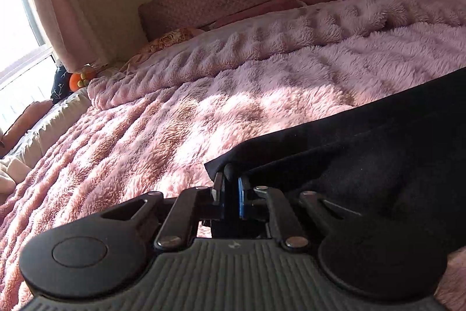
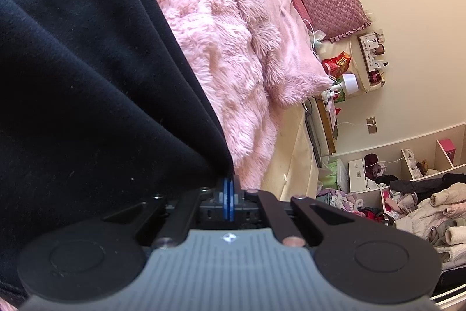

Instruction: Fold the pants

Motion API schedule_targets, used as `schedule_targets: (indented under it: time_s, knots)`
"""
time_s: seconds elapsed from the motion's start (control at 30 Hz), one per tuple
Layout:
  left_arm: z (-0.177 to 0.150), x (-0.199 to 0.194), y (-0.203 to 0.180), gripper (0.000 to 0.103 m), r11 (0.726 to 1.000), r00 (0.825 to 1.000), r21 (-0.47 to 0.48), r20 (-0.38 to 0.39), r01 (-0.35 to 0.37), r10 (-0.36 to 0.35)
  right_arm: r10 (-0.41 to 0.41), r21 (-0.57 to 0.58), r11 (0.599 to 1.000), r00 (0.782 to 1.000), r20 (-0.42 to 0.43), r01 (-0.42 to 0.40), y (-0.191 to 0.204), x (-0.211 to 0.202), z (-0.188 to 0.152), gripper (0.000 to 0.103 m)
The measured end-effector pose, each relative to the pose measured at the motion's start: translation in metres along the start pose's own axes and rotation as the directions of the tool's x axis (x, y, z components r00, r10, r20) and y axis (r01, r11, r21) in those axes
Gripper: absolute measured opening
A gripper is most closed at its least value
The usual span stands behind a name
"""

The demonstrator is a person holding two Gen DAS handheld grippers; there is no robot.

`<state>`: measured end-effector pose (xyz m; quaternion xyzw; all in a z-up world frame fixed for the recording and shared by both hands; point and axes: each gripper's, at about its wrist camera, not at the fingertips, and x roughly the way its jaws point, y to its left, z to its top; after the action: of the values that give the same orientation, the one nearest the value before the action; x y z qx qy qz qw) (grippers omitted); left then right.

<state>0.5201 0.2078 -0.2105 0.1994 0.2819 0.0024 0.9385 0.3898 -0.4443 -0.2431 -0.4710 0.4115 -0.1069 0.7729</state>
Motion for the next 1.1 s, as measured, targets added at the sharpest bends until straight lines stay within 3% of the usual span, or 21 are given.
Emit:
schedule_targets:
  time_s: [0.13, 0.37, 0.43, 0.6, 0.8, 0.9, 0.97, 1.1]
  knots:
    - [0.020, -0.020, 0.014, 0.008, 0.998, 1.000, -0.062, 0.009, -0.021, 0.022, -0.009, 0.010, 1.000, 1.000, 0.009, 0.009, -0.007, -0.010, -0.005, 0.000]
    - [0.032, -0.038, 0.008, 0.008, 0.996, 0.996, 0.056, -0.048, -0.070, 0.073, -0.011, 0.027, 1.000, 0.999, 0.035, 0.010, -0.016, -0.034, -0.018, 0.000]
    - [0.025, -0.031, 0.006, 0.009, 0.994, 0.992, 0.105, -0.118, -0.037, 0.049, -0.006, 0.031, 1.000, 0.999, 0.036, 0.005, -0.016, -0.038, -0.019, 0.000]
    - [0.011, -0.036, 0.005, 0.014, 0.988, 0.995, 0.143, -0.095, 0.053, -0.040, -0.009, 0.047, 0.999, 0.999, 0.033, 0.007, -0.015, -0.042, -0.019, 0.000]
    - [-0.001, -0.037, 0.002, 0.018, 0.980, 0.993, 0.187, -0.108, 0.064, -0.044, -0.008, 0.045, 0.999, 1.000, 0.027, 0.007, -0.016, -0.041, -0.016, 0.000]
    - [-0.003, -0.038, 0.000, 0.032, 0.978, 0.996, 0.204, -0.086, 0.042, -0.025, -0.005, 0.048, 0.999, 1.000, 0.022, 0.004, -0.016, -0.040, -0.015, 0.000]
    - [-0.004, -0.041, 0.000, 0.057, 0.978, 0.999, 0.206, -0.029, -0.013, 0.019, -0.005, 0.048, 0.999, 1.000, 0.019, 0.004, -0.015, -0.040, -0.014, 0.000]
    - [0.000, -0.035, 0.001, 0.057, 0.968, 0.999, 0.249, -0.022, 0.037, -0.032, -0.005, 0.040, 0.999, 1.000, 0.016, 0.004, -0.014, -0.041, -0.013, 0.000]
